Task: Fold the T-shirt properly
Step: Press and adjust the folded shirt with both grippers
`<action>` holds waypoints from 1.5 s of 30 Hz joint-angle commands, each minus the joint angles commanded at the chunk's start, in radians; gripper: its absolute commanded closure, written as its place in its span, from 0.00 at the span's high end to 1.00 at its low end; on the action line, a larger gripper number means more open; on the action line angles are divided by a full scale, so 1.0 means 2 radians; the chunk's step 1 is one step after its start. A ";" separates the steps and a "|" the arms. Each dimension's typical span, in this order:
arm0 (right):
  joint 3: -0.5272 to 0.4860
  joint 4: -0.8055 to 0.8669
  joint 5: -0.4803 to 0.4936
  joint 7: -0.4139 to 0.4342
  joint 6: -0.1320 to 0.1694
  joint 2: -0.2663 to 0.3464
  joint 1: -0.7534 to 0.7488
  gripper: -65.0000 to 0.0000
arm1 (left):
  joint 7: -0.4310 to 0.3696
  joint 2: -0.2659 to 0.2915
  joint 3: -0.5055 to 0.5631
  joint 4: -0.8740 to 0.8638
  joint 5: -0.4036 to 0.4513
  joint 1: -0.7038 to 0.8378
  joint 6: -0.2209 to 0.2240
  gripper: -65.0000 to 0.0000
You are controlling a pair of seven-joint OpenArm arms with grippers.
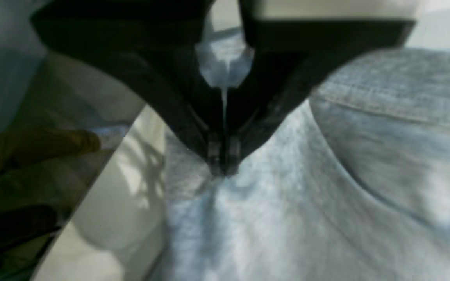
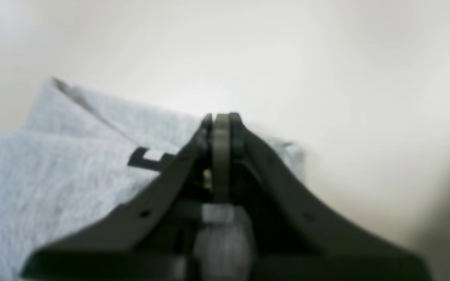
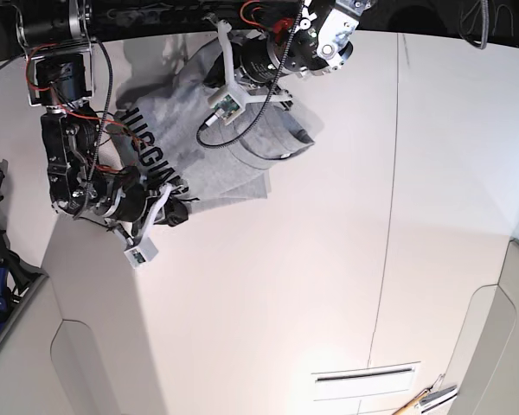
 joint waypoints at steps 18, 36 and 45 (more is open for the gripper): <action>0.000 0.005 0.074 -0.033 0.011 0.057 -0.074 0.00 | 0.001 0.000 -0.103 -0.043 0.019 -0.085 0.039 0.01; 0.005 0.169 0.125 -0.069 0.013 0.003 -0.197 0.00 | 0.000 0.000 -0.171 -0.090 0.018 -0.140 0.038 0.01; 0.100 0.184 0.129 -0.099 0.013 0.018 -0.198 0.00 | 0.018 -0.035 -0.173 0.028 -0.008 -0.084 0.038 0.01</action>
